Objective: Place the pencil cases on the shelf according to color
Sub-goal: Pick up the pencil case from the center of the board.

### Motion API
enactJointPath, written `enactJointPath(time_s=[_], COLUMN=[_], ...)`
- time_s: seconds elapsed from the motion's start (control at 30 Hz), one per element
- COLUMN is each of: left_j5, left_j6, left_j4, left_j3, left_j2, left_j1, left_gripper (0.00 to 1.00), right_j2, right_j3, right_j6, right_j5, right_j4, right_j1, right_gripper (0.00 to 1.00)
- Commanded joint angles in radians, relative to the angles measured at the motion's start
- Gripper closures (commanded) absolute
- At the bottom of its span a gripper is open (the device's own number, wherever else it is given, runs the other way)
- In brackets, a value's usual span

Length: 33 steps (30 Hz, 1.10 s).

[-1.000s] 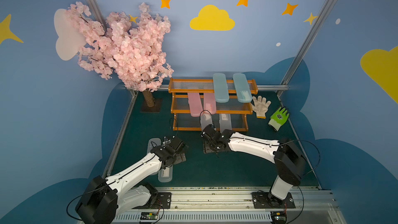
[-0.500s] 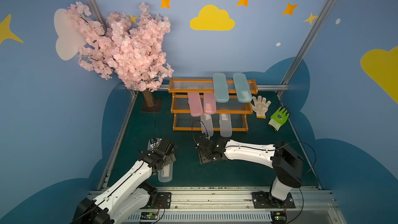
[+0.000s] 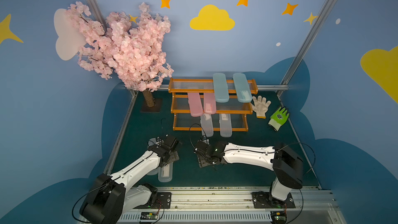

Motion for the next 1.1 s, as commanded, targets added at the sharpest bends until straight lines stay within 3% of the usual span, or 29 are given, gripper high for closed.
enactJointPath(time_s=[0.0,0.13,0.43,0.57,0.73,0.87,1.07], left_j5=[0.133,0.17,0.17,0.118,0.002,-0.073,-0.036], left_j6=[-0.007,-0.031,-0.21,-0.229,-0.172,-0.139,-0.067], left_j4=[0.08,0.128,0.177,0.121,-0.066,-0.167,-0.179], left_j3=[-0.021,0.003,0.16,0.215,0.215,0.133,0.038], left_j2=[0.076,0.125,0.225,0.213,0.099,-0.081,-0.303], left_j1=[0.0,-0.049,-0.301,-0.321,-0.255,-0.127,0.127], left_gripper=[0.0,0.0,0.0,0.0,0.0,0.0,0.0], right_j2=[-0.079,-0.143,-0.212,-0.187,-0.112,-0.022,0.104], right_j3=[-0.035,-0.067,-0.116,-0.113,-0.072,-0.024,0.074], right_j6=[0.021,0.035,0.063,0.087,0.09,0.021,-0.055], right_j5=[0.053,0.088,0.099,0.092,0.083,0.006,-0.12], right_j4=[-0.062,-0.103,-0.129,-0.122,-0.093,0.0,0.08], right_j1=[0.002,0.003,0.006,0.02,0.048,0.053,0.061], right_gripper=[0.26,0.25,0.21,0.18,0.09,0.04,0.03])
